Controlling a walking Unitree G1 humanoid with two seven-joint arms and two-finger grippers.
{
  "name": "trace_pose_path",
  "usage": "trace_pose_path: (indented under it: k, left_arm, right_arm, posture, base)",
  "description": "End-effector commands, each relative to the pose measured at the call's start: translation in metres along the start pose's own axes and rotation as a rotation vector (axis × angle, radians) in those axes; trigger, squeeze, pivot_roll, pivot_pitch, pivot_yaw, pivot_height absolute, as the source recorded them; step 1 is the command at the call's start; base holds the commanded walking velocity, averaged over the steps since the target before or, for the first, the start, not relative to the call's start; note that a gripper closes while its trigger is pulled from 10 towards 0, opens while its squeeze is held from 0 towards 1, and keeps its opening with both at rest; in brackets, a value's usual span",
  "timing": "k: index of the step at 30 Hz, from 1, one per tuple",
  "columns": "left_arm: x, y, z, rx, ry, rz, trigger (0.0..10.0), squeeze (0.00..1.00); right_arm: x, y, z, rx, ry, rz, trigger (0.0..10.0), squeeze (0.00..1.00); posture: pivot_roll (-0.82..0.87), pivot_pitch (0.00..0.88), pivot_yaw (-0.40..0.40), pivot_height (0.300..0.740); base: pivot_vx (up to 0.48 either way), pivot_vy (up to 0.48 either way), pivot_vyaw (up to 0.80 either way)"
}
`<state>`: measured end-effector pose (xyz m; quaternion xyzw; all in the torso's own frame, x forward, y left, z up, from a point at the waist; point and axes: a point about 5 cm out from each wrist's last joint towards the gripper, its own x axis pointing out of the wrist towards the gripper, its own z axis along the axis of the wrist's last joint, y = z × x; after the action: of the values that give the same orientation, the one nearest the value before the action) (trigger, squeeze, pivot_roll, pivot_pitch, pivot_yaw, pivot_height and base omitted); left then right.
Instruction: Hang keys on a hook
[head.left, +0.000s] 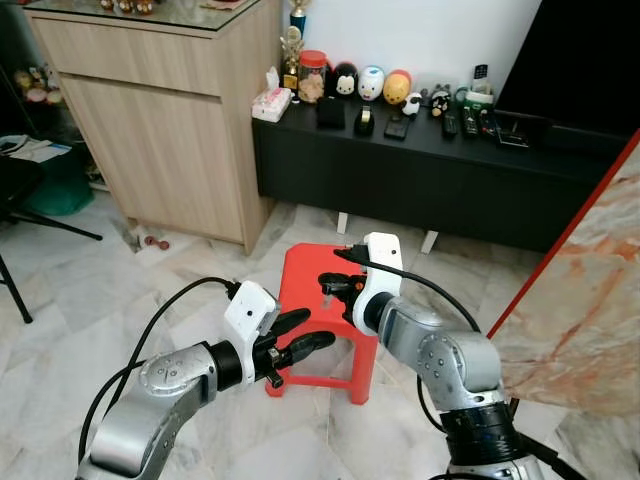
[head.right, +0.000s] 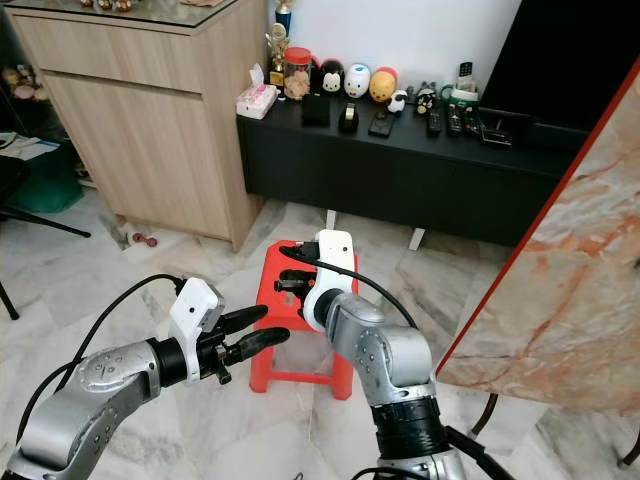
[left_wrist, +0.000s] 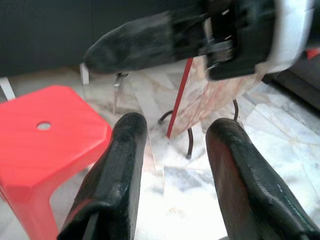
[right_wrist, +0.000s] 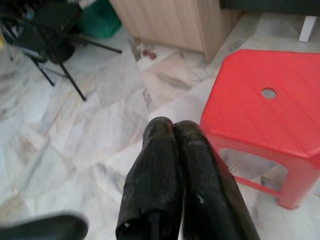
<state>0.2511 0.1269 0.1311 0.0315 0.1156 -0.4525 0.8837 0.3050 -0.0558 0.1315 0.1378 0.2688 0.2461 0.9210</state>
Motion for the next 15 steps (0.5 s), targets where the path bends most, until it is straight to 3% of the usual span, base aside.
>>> trace_pose_path:
  k: [1,8,15]
  left_arm:
    - [0.003,0.001,-0.001,0.018,0.018,-0.015,10.0,0.0]
    - [0.01,0.007,-0.008,-0.012,0.031,0.012,10.0,0.0]
    - [0.017,0.002,-0.006,-0.032,0.031,-0.054,10.0,0.0]
  right_arm:
    - [-0.005,0.003,0.002,-0.014,-0.002,0.03,10.0,0.0]
    - [-0.011,0.003,-0.003,-0.005,0.021,0.043,10.0,0.0]
    - [-0.02,0.005,-0.001,0.023,0.02,0.071,10.0,0.0]
  posture:
    - [0.04,0.072,-0.102,0.734]
    - [0.03,0.063,-0.091,0.734]
    - [0.0,0.063,-0.076,0.734]
  base:
    - [0.0,0.0,0.0]
    - [0.0,0.0,0.0]
    - [0.0,0.0,0.0]
